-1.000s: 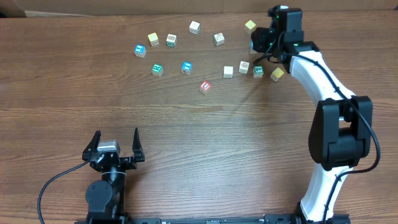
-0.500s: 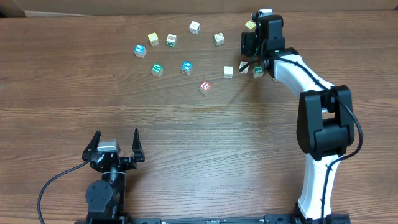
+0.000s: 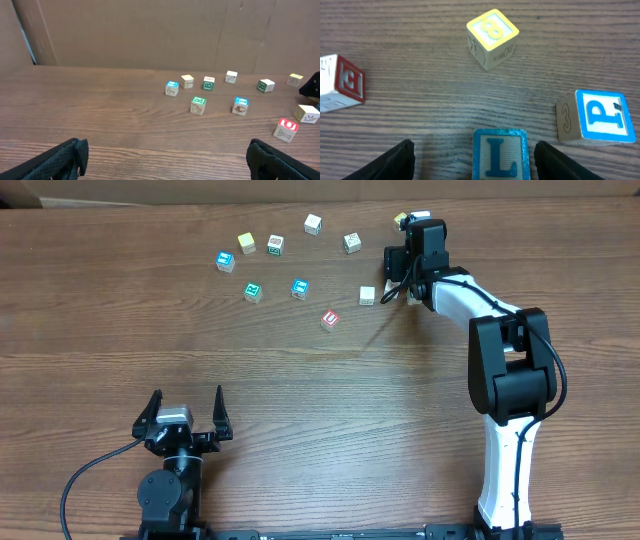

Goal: Form a horizontal line
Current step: 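Close the right gripper on the L block and lift it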

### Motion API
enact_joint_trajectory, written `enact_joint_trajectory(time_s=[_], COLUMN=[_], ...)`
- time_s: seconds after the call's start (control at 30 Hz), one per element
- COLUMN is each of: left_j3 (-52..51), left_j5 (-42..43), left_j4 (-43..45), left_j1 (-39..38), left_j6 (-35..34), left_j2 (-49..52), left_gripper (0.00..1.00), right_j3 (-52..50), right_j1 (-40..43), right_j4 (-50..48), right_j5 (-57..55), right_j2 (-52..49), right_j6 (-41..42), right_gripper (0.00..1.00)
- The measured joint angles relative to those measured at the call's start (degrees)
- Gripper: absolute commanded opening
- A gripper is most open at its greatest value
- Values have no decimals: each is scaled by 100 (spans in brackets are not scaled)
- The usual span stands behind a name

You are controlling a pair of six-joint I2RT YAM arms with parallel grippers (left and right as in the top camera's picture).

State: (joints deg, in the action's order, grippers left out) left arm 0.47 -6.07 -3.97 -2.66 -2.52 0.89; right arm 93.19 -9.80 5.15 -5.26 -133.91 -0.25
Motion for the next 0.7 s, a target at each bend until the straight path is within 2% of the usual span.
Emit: enact_joint_trajectory(time_s=[0.13, 0.23, 0.43, 0.57, 0.7], left_j3=[0, 0, 0, 0, 0], left_j5=[0, 0, 2, 2, 0], left_j4=[0, 0, 0, 0, 0], left_j1=[0, 0, 0, 0, 0], left_j6=[-2, 0, -2, -2, 0], left_j2=[0, 0, 0, 0, 0], left_gripper=[99, 100, 100, 100, 100], right_j3=[0, 0, 0, 0, 0], right_j1=[9, 37, 116, 120, 118], right_j4=[-7, 52, 87, 44, 42], right_j5=[-17, -33, -79, -103, -101], right_j2=[0, 0, 0, 0, 0], right_j6=[-4, 0, -28, -13, -24], right_gripper=[64, 63, 44, 42, 34])
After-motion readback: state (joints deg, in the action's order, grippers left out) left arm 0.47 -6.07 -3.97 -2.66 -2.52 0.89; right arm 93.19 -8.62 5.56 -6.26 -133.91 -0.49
